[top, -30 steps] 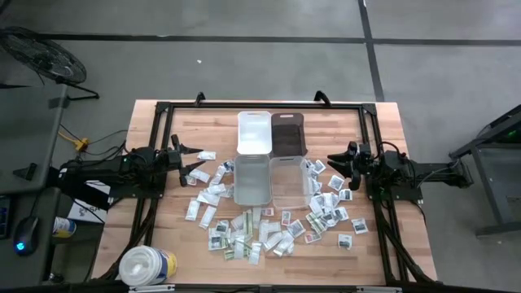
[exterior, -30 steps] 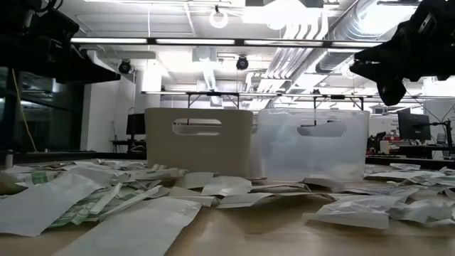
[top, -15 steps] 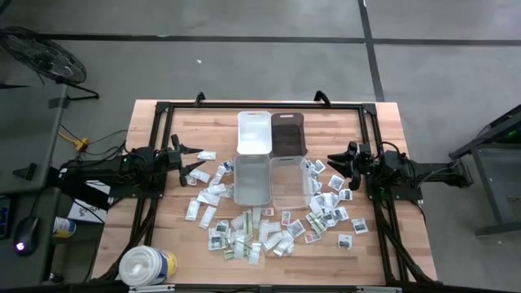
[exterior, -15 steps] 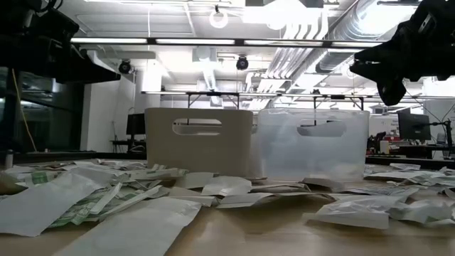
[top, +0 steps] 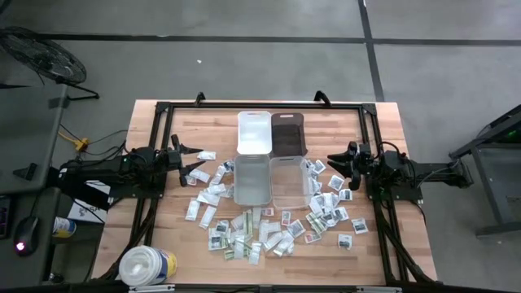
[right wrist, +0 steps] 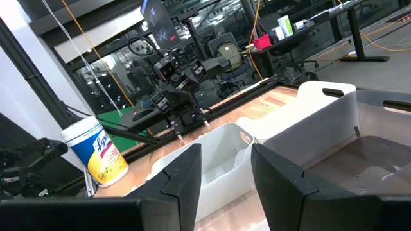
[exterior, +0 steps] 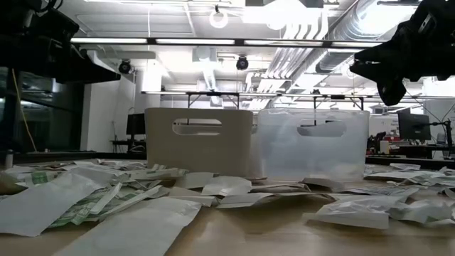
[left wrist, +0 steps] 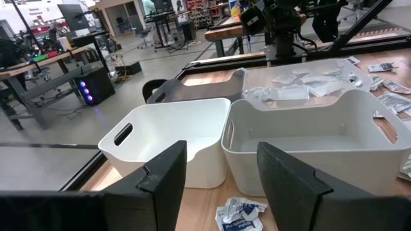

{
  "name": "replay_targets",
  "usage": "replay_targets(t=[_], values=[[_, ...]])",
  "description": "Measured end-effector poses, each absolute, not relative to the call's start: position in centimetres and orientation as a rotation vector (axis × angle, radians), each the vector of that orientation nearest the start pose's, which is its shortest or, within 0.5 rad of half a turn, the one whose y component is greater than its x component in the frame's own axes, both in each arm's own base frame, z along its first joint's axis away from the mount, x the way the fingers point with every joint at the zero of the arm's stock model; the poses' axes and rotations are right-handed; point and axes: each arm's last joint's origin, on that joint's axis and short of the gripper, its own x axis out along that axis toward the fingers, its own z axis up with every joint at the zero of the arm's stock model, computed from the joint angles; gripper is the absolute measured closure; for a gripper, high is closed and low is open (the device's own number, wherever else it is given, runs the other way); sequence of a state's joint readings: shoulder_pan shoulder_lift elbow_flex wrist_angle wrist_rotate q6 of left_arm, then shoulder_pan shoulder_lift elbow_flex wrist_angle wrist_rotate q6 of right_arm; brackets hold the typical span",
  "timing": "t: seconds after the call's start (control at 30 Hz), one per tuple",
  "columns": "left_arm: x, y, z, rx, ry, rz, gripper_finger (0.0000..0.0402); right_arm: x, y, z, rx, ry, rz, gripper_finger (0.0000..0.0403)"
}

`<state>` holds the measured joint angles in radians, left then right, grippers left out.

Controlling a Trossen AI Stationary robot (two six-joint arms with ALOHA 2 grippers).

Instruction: Pick & Place First Aid Supplies

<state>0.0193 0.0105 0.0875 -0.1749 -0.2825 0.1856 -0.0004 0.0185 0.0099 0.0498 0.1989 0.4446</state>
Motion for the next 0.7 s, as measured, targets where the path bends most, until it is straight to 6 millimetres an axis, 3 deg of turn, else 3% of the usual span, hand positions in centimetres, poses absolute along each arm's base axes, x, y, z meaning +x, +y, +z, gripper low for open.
replay_targets(t=[0.53, 0.7], values=[[9.06, 0.97, 17.56, 0.197, 0.125, 0.287, 0.0213, 9.75, -0.61, 17.02, 0.451, -0.088, -0.199, 0.0272], [9.06, 0.97, 17.56, 0.197, 0.125, 0.288, 0.0213, 9.75, -0.63, 17.02, 0.556, -0.101, -0.202, 0.0272]])
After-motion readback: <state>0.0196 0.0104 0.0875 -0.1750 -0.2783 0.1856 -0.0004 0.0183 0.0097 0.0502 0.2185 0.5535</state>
